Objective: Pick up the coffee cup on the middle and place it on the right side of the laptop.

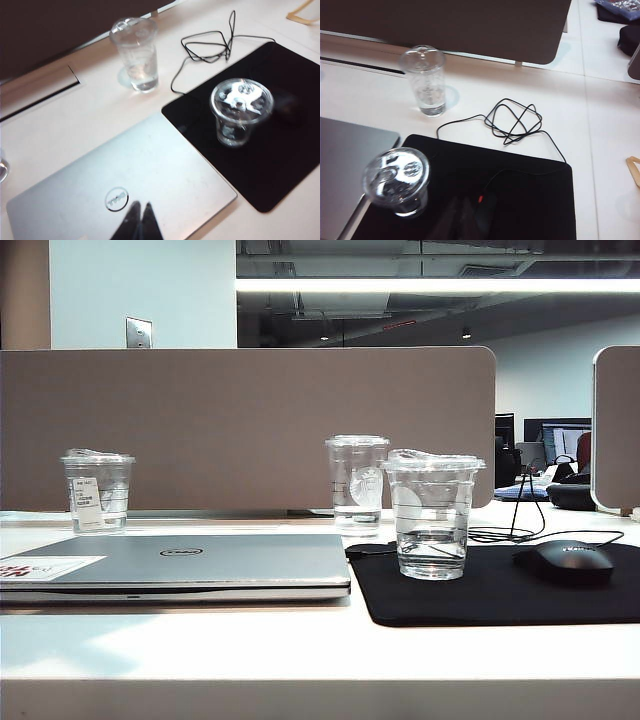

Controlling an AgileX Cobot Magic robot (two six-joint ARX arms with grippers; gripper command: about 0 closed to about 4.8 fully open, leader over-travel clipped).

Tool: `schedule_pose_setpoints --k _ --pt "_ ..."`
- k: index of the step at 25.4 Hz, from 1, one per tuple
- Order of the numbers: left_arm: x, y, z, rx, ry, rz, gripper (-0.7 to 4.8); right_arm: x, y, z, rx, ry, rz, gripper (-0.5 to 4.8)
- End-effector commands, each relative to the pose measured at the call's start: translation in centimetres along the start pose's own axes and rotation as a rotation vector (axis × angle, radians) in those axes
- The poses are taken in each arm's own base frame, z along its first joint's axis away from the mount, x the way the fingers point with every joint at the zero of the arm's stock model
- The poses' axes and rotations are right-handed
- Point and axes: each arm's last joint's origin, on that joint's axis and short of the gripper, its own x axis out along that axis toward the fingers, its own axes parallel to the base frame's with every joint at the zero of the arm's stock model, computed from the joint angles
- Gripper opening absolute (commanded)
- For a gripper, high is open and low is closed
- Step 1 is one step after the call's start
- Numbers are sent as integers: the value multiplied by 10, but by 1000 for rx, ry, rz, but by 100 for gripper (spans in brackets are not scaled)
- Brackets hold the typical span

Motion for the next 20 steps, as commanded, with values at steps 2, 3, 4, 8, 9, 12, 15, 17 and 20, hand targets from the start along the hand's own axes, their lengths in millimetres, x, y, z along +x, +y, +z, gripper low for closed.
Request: schedule_pose_setpoints --k 2,3,4,8,9,12,15,17,20 --pt "-36 3 -34 -42 -53 -4 -6 -43 7 -9 52 -42 34 -5" --pt "-42 3 -39 -47 -71 -2 -6 -52 9 -12 55 -48 39 -5" --pt "-50 4 -45 -54 -93 0 -6 -62 10 -16 56 -55 46 -5" --pt "-66 6 -70 -52 -135 54 -6 -86 12 -31 52 -65 46 -5" --pt "-69 6 -87 -55 -157 81 -6 -93 13 -41 52 -89 33 -5" --pt "-68 8 -109 -67 -158 188 -6 -95 13 -60 52 -98 10 -5" --pt "-65 10 -125 -168 -161 328 -6 -87 14 -80 99 -67 26 -5" --pt "-60 10 -132 -213 -187 393 -6 -79 15 -89 155 -79 31 -5" --pt "-44 5 -152 -225 -288 356 -6 -59 15 -103 167 -190 43 -5"
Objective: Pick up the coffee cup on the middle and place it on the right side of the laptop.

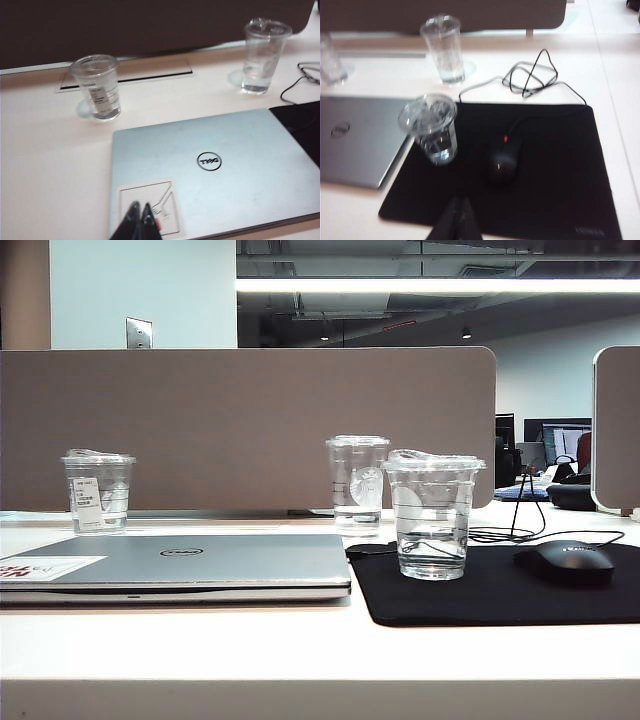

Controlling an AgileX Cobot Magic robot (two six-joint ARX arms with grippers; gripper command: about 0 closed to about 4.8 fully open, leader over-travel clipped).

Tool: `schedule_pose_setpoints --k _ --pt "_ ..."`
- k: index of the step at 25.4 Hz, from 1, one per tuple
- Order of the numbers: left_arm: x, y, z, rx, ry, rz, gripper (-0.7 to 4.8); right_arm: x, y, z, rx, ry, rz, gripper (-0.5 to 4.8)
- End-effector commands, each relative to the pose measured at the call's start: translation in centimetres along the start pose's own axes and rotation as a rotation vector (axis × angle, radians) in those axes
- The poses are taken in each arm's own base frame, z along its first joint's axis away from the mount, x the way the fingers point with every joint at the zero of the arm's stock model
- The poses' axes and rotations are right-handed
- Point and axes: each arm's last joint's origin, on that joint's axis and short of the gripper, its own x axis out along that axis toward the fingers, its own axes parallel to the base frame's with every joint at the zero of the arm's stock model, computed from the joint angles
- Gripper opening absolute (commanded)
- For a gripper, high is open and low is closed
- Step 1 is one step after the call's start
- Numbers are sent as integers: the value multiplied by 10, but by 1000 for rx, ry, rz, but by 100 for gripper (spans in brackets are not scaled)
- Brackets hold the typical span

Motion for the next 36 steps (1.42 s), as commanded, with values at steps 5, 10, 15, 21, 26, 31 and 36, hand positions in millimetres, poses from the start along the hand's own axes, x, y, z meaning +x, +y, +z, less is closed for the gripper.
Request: schedule_pose_setpoints --k 5,10,15,21,26,31,36 --pt "25 -16 -55 -51 -151 -139 -6 39 -5 -25 5 -227 32 -5" --pt "31 -21 -73 -24 -110 -213 -6 53 -7 -41 -29 -212 28 -5" --pt "31 -21 -76 3 -89 -217 -6 59 -9 -53 -90 -170 19 -5" --pt "33 -13 -81 -8 -100 -122 -6 53 -8 -55 -145 -220 15 -5" --pt "45 1 -95 -62 -145 25 -6 59 -10 -72 -142 -190 13 -5" --pt "46 16 -88 -93 -211 142 -6 73 -13 -88 -141 -201 10 -5" --pt "46 23 -85 -98 -243 149 -6 86 -17 -106 -127 -220 -36 -5"
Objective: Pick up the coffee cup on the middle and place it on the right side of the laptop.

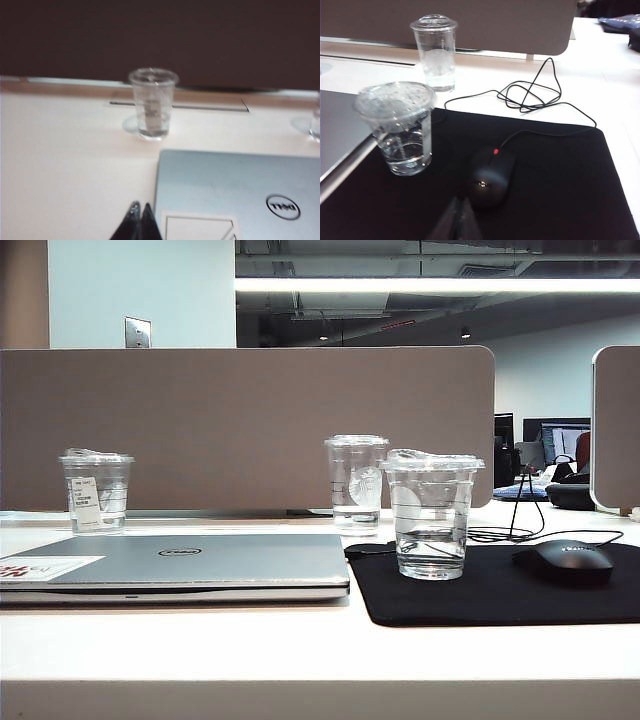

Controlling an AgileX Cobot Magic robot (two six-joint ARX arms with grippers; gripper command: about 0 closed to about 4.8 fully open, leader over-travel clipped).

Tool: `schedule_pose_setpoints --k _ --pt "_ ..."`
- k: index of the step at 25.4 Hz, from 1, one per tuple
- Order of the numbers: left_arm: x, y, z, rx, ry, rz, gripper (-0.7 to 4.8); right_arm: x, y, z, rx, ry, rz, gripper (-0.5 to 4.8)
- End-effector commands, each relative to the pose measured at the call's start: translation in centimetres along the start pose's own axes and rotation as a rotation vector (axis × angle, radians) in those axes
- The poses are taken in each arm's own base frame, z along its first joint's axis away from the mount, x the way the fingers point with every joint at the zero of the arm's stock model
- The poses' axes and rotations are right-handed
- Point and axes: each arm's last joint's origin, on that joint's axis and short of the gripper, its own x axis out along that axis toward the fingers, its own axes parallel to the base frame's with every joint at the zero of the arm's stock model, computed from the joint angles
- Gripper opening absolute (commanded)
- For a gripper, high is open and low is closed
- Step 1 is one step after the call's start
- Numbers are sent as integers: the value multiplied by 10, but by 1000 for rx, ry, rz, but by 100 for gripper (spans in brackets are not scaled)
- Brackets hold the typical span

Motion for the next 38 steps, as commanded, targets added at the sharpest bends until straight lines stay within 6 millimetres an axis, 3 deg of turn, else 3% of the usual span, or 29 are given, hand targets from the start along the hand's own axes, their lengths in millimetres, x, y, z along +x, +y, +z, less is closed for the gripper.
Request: schedule_pose_setpoints --k 1,3,6,38 --pt "0 0 1 3 1 -66 -6 6 -2 -12 8 -36 -68 -5" --pt "0 1 1 4 4 -62 -6 10 -3 -25 8 -11 -107 -5" --pt "0 2 1 2 -2 -22 -6 9 -4 -28 -10 26 -139 -5" --pt "0 0 1 9 -1 -66 -6 9 -4 -28 0 26 -149 -5"
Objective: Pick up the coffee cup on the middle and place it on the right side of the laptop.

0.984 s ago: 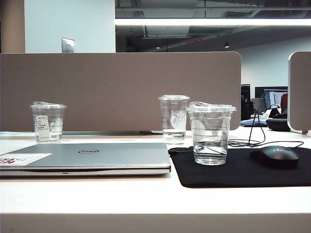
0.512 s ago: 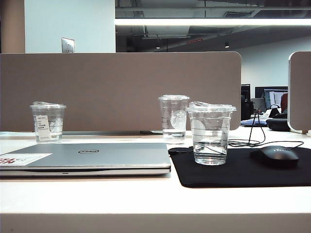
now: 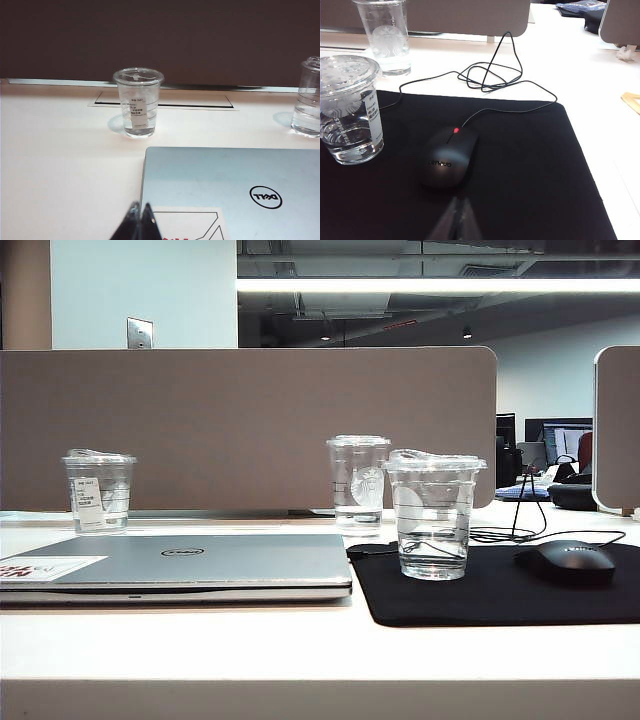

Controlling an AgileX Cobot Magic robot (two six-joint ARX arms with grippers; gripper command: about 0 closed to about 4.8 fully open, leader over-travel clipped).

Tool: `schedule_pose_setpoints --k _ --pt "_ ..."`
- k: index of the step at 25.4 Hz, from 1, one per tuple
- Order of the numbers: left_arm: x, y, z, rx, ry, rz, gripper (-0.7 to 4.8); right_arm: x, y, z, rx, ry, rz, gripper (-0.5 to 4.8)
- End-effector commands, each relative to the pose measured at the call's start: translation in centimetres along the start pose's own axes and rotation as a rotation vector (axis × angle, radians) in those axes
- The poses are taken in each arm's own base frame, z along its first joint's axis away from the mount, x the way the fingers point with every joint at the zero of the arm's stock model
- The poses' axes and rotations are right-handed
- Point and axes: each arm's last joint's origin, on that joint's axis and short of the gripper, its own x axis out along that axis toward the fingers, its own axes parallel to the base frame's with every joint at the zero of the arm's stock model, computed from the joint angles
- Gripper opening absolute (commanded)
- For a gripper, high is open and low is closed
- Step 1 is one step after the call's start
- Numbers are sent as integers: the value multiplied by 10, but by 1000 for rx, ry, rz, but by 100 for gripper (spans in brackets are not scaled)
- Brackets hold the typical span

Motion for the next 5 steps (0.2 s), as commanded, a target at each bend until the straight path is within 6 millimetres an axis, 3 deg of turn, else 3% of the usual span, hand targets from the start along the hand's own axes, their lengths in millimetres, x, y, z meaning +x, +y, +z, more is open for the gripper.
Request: schedule_pose_setpoints --k 1,5 --pt "0 0 2 5 -9 -4 -6 1 0 -1 5 -6 -1 -5" --pt "0 0 2 5 -9 -4 -6 1 0 -1 5 -6 -1 -5"
